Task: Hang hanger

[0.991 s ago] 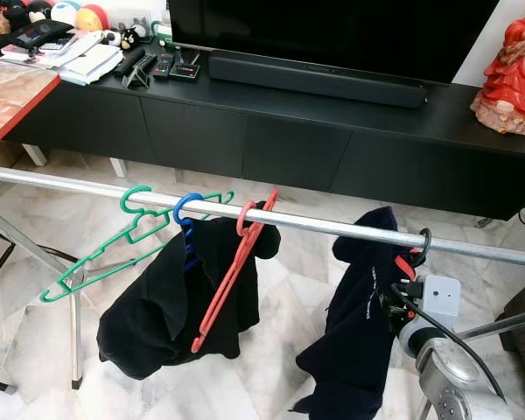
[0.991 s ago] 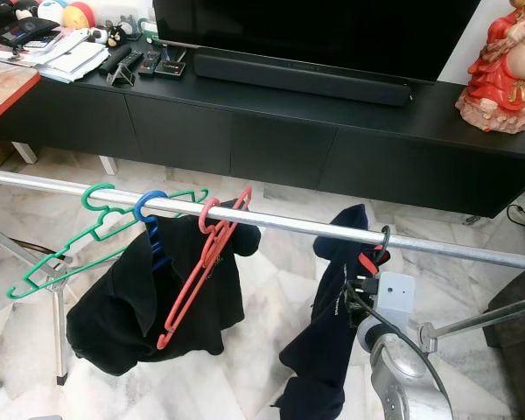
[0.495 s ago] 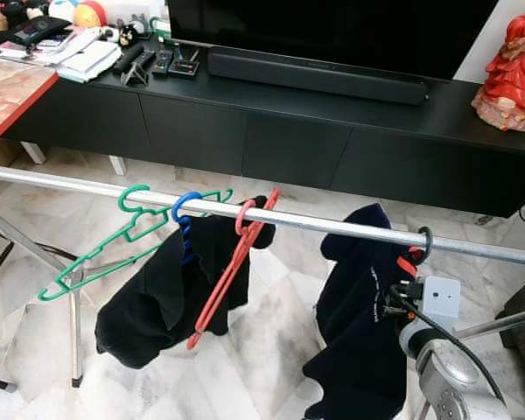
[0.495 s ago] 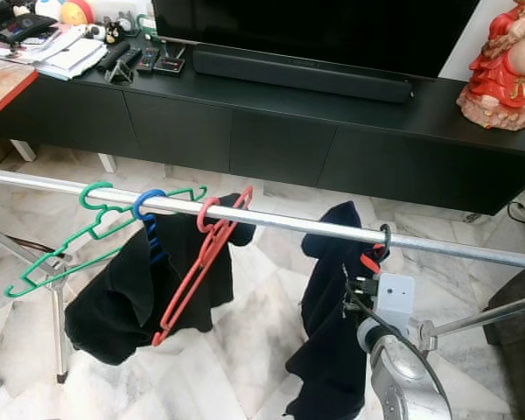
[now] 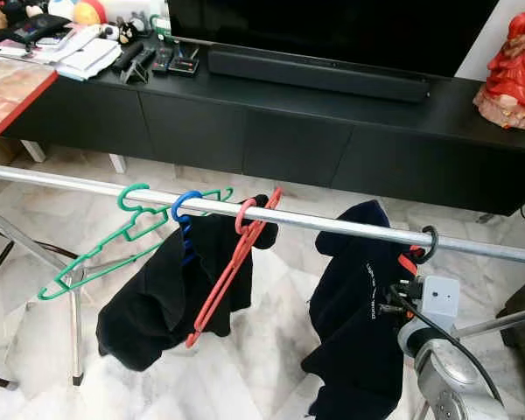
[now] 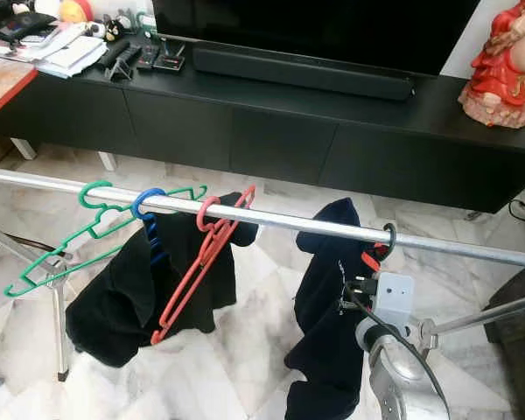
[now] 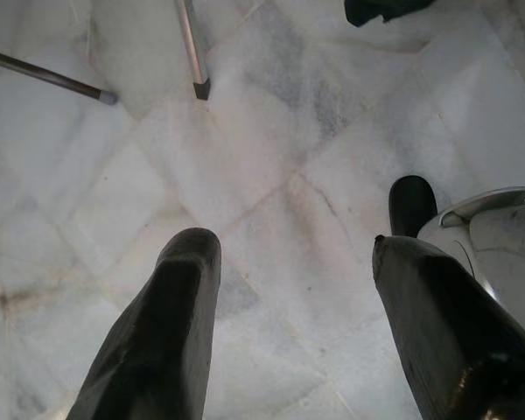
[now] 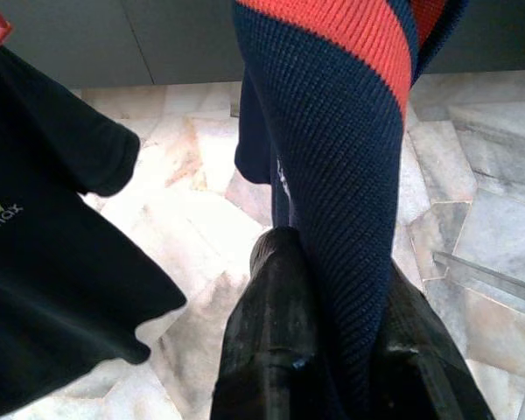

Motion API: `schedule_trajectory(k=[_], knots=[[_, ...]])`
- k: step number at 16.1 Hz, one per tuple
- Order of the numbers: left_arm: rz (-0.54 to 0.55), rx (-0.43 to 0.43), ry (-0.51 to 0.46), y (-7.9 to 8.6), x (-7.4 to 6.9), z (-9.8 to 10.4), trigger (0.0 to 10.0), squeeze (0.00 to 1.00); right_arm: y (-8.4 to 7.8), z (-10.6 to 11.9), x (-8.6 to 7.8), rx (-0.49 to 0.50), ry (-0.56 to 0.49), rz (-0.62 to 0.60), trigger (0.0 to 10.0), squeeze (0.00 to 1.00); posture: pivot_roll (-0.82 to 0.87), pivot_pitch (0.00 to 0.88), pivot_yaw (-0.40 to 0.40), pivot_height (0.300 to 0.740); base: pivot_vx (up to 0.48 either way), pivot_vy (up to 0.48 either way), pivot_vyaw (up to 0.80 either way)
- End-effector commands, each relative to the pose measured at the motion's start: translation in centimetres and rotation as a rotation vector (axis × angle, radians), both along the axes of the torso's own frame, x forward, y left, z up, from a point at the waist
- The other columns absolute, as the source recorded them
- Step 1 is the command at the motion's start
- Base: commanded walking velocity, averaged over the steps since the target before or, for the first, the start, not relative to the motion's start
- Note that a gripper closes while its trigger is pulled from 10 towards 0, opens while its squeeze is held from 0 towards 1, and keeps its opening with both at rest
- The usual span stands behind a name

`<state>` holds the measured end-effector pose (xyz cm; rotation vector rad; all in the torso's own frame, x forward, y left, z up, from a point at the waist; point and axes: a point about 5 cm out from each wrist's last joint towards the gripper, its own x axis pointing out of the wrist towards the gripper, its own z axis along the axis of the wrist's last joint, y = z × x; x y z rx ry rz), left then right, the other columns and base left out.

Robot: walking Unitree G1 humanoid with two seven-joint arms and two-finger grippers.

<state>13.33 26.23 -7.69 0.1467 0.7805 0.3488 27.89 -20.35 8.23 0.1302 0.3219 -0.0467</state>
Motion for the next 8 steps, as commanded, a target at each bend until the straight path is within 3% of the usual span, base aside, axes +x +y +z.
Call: schedule_trajectory(k=[1,4,6,8], knots=[[0.016,-0.034,0.054,-0.2,-1.3,-0.7,10.0,0.00,-0.5,-0.4,-0.4,0.007,0.000,-0.025,0.0,0.00,-0.09,0.243,-0.077,0.740,0.000,0.000,0.00],[0.065,-0.082,0.056,0.1,-1.2,-0.7,10.0,0.00,-0.8,0.3,-0.3,-0.025,-0.054,-0.044,0.0,0.00,-0.09,0.244,-0.077,0.740,0.000,0.000,0.00],[-0.010,-0.081,0.065,-0.6,-0.7,-0.8,10.0,0.00,-1.0,2.1,-0.3,-0.019,-0.195,-0.090,0.0,0.00,-0.09,0.245,-0.070,0.740,0.000,0.000,0.00],[0.060,-0.097,0.024,-0.6,-0.1,-0.5,10.0,0.00,-1.0,3.4,-0.7,-0.056,-0.285,-0.093,0.0,0.00,-0.10,0.242,-0.070,0.740,0.000,0.000,0.00]])
